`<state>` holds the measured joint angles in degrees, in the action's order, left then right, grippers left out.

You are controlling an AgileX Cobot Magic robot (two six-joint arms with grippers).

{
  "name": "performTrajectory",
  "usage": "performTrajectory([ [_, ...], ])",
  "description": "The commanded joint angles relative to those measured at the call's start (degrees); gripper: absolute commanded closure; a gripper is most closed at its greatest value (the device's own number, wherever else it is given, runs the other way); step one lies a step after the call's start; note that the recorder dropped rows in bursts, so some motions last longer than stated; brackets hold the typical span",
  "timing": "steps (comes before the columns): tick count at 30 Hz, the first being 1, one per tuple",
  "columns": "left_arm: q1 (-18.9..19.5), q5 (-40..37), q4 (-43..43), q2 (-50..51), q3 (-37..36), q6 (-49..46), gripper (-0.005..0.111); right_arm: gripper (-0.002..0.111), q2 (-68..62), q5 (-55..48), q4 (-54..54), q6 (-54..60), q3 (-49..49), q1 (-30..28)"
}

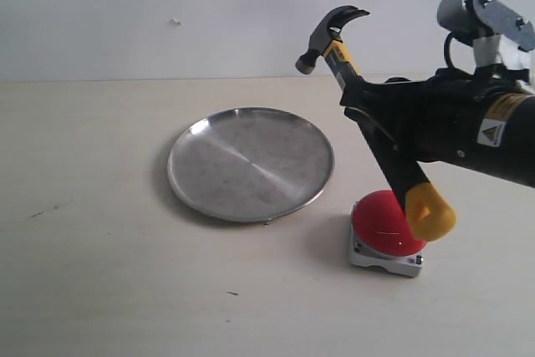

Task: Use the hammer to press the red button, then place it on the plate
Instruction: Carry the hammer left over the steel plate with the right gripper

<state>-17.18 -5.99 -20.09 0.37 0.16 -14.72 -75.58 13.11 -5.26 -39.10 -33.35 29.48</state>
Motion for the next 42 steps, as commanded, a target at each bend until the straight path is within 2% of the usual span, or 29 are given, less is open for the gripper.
performTrajectory([
  [1, 0.07, 0.12, 0.11, -0.37, -0.16, 0.16, 0.107, 0.108, -6.42, 18.5, -2.56, -2.43, -1.2, -0.17],
  [7, 0.07, 0.12, 0.11, -0.37, -0.16, 0.16, 0.107, 0.108, -14.72, 24.29, -11.08, -8.33, -5.83, -0.17],
  [13, 0.07, 0.12, 0.11, -0.37, -0.16, 0.16, 0.107, 0.108, -20.42, 26.73, -11.91, -9.05, -9.89, 0.38],
  [19, 0.07, 0.12, 0.11, -0.37, -0.16, 0.16, 0.107, 0.108, -24.64, 34.29, -5.36, -0.11, -11.11, 4.47],
  [22, 0.07, 0.12, 0.11, -0.37, -0.16, 0.16, 0.107, 0.108, -26.39, 37.97, 4.56, 7.4, -11.11, 7.81],
  [26, 0.07, 0.12, 0.11, -0.37, -0.16, 0.16, 0.107, 0.108, -28.1, 41.2, 18.34, 12.08, -11.11, 11.38],
  [28, 0.07, 0.12, 0.11, -0.37, -0.16, 0.16, 0.107, 0.108, -29.16, 43.13, 20.71, 13.14, -11.11, 11.82],
  [33, 0.07, 0.12, 0.11, -0.37, -0.16, 0.16, 0.107, 0.108, -33.0, 39.59, 20.44, 13.53, -15.02, 11.82],
  [36, 0.07, 0.12, 0.11, -0.37, -0.16, 0.16, 0.107, 0.108, -37.74, 32.49, 20.53, 13.53, -22.09, 11.82],
  [42, 0.07, 0.12, 0.11, -0.37, -0.16, 0.16, 0.107, 0.108, -41.04, 29.45, 23.79, 14.63, -26.64, 11.82],
])
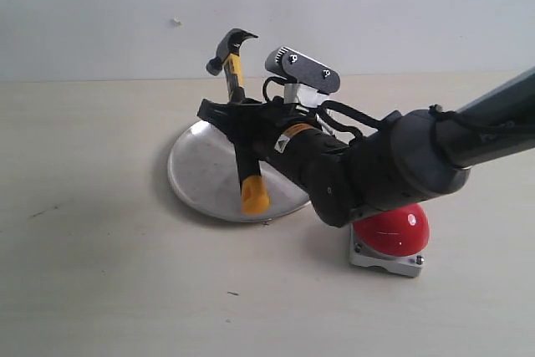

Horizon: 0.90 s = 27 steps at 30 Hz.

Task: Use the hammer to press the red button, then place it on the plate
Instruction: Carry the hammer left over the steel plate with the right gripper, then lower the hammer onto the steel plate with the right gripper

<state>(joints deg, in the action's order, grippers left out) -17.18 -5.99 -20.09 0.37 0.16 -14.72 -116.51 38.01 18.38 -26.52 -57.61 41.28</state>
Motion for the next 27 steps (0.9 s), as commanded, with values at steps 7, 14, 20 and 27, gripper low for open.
performTrajectory([
  [7, 0.07, 0.12, 0.11, -0.37, -0.16, 0.16, 0.107, 0.108, -4.29, 2.87, 4.67, 2.6, -4.09, 0.02],
  [14, 0.07, 0.12, 0.11, -0.37, -0.16, 0.16, 0.107, 0.108, -4.29, -2.42, -10.98, -12.71, -5.81, -4.0],
  [20, 0.07, 0.12, 0.11, -0.37, -0.16, 0.16, 0.107, 0.108, -4.29, 0.52, -22.11, -26.68, -5.95, -7.3],
  [27, 0.07, 0.12, 0.11, -0.37, -0.16, 0.16, 0.107, 0.108, -4.95, 1.23, -21.67, -26.05, -6.22, -7.3],
])
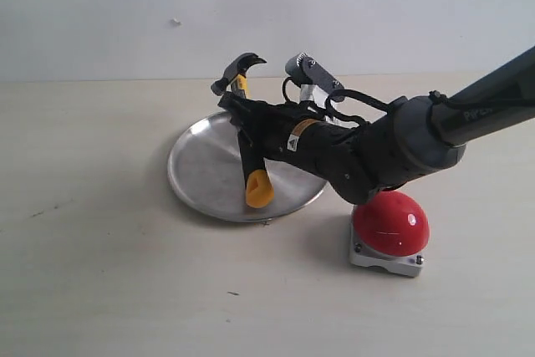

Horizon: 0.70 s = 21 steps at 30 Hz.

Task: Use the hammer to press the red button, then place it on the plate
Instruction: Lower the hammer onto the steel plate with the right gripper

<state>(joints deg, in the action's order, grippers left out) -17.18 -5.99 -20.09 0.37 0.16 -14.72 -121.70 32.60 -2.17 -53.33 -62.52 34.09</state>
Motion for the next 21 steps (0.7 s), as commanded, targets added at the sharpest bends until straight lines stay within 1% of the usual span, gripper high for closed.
performTrajectory([
  [1, 0.07, 0.12, 0.11, -0.37, -0.16, 0.16, 0.107, 0.108, -0.26, 6.63, -1.13, 0.75, -1.42, -0.11],
  [5, 0.07, 0.12, 0.11, -0.37, -0.16, 0.16, 0.107, 0.108, -2.38, 7.25, -0.96, 0.91, -1.52, -0.11],
  [8, 0.07, 0.12, 0.11, -0.37, -0.16, 0.16, 0.107, 0.108, -3.81, 9.74, -0.04, 3.6, -1.79, -0.11],
  [12, 0.07, 0.12, 0.11, -0.37, -0.16, 0.16, 0.107, 0.108, -4.96, 8.04, 0.33, 5.81, -3.32, -0.11],
  [21, 0.07, 0.12, 0.11, -0.37, -0.16, 0.16, 0.107, 0.108, -7.07, 6.09, 0.73, 5.8, -5.65, -0.11],
])
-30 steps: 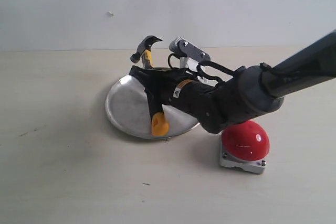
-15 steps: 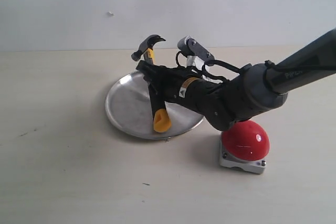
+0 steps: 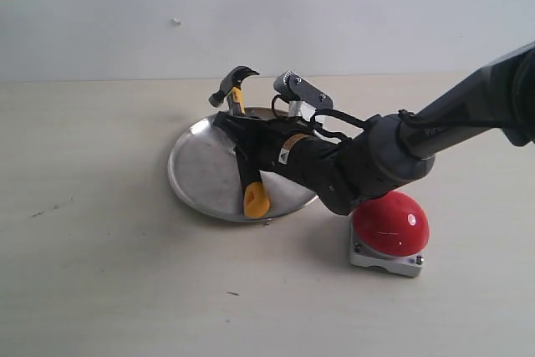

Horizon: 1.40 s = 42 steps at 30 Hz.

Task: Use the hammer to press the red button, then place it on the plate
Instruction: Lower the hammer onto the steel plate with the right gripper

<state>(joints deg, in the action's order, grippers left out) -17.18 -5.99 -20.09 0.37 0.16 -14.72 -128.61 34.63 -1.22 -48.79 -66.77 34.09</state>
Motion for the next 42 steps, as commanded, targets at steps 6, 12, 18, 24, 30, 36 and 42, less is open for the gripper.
performTrajectory([
  [6, 0.07, 0.12, 0.11, -0.37, -0.16, 0.16, 0.107, 0.108, -0.95, 0.52, 1.22, 5.68, -2.19, -0.11],
  [12, 0.07, 0.12, 0.11, -0.37, -0.16, 0.16, 0.107, 0.108, -1.05, 0.64, 2.56, 9.55, -2.19, -0.11],
  [18, 0.07, 0.12, 0.11, -0.37, -0.16, 0.16, 0.107, 0.108, -1.05, 0.64, 2.83, 11.7, -2.19, -0.11],
  [24, 0.07, 0.12, 0.11, -0.37, -0.16, 0.16, 0.107, 0.108, -1.05, 0.64, 2.83, 11.7, -2.19, -0.11],
  [30, 0.07, 0.12, 0.11, -0.37, -0.16, 0.16, 0.107, 0.099, -1.05, 0.53, 2.83, 11.7, -2.19, -0.11],
  [36, 0.07, 0.12, 0.11, -0.37, -0.16, 0.16, 0.107, 0.092, -1.05, -0.67, 2.29, 13.82, -2.19, -0.11],
  [42, 0.07, 0.12, 0.11, -0.37, -0.16, 0.16, 0.107, 0.082, -0.91, -4.33, 2.82, 15.13, -2.3, -0.11],
])
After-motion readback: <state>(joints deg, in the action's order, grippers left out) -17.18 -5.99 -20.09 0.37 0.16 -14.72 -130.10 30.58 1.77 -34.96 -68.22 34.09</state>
